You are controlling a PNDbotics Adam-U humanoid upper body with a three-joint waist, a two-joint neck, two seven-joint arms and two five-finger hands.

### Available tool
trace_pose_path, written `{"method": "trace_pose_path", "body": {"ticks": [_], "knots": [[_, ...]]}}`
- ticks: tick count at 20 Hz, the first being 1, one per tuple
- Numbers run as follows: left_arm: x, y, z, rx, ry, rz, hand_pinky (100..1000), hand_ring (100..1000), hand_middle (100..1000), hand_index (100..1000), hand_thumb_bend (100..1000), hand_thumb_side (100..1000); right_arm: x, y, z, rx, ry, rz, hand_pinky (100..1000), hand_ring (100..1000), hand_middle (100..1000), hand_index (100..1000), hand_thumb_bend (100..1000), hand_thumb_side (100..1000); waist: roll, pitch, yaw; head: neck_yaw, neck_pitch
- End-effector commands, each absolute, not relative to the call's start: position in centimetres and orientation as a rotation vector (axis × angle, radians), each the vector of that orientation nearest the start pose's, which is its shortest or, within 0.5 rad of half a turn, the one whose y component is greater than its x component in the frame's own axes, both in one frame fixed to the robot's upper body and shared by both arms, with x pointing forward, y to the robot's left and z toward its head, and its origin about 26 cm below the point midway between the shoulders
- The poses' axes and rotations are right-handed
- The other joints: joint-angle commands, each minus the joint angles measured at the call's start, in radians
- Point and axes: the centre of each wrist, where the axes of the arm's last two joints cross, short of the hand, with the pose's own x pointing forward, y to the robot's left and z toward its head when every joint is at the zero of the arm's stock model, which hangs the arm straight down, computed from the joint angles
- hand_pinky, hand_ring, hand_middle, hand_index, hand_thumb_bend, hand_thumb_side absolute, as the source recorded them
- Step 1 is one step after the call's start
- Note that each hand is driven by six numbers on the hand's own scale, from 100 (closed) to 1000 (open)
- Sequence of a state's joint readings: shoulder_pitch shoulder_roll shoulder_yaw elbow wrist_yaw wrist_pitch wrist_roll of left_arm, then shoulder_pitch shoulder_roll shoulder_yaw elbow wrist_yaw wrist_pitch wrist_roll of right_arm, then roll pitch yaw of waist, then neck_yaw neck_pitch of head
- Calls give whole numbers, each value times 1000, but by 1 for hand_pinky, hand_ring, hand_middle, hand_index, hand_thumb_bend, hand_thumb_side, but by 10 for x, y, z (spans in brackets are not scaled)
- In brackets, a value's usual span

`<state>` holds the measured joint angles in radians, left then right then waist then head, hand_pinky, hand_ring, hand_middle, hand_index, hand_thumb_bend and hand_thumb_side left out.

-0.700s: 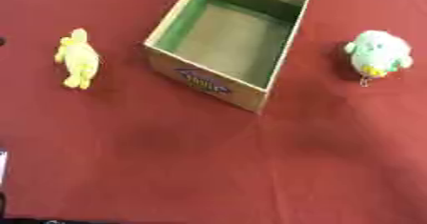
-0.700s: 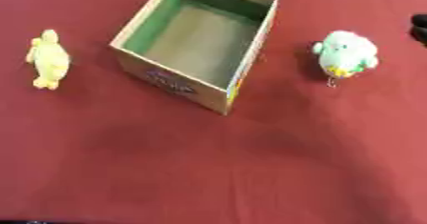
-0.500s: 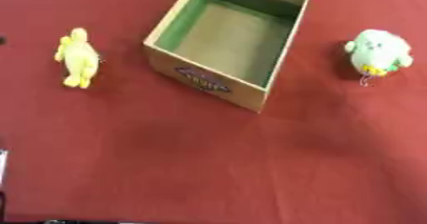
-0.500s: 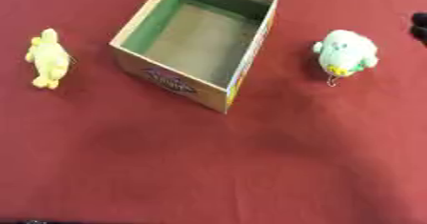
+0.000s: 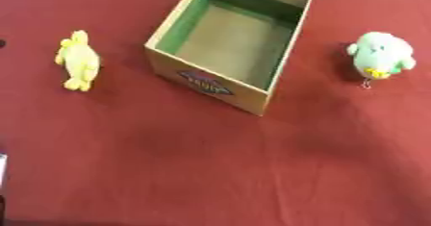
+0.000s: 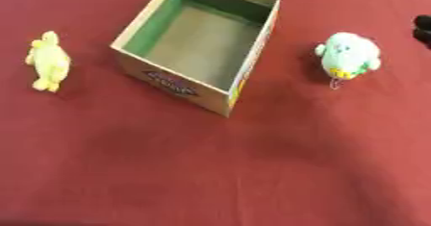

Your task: Pick up objects on the table and place them in the box.

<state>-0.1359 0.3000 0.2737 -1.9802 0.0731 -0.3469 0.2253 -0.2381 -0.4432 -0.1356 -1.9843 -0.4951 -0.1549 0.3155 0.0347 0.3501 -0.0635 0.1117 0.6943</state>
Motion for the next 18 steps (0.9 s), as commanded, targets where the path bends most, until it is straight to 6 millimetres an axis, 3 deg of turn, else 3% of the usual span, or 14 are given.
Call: {"method": "trace_pose_path", "body": {"ticks": [1,10,13,18], "knots": [[272,343,178,471,-2536,103,546,662,731,718,100,647,289,-322,220,286,-2385,527,943,879,558,969,100,811,-3,-17,1,-2,5],[272,343,178,474,-2533,93,546,662,731,718,100,653,287,-333,236,171,-2459,630,939,892,569,957,100,888,-13,-10,0,-28,-14],[272,343,178,476,-2531,89,545,663,731,717,100,653,286,-337,246,96,-2480,703,942,915,591,947,250,958,-16,-11,-2,-30,-18],[272,343,178,476,-2528,80,545,663,731,716,100,653,283,-345,274,-111,-2515,906,930,929,646,934,395,1000,-21,-14,-2,-34,-16]]}}
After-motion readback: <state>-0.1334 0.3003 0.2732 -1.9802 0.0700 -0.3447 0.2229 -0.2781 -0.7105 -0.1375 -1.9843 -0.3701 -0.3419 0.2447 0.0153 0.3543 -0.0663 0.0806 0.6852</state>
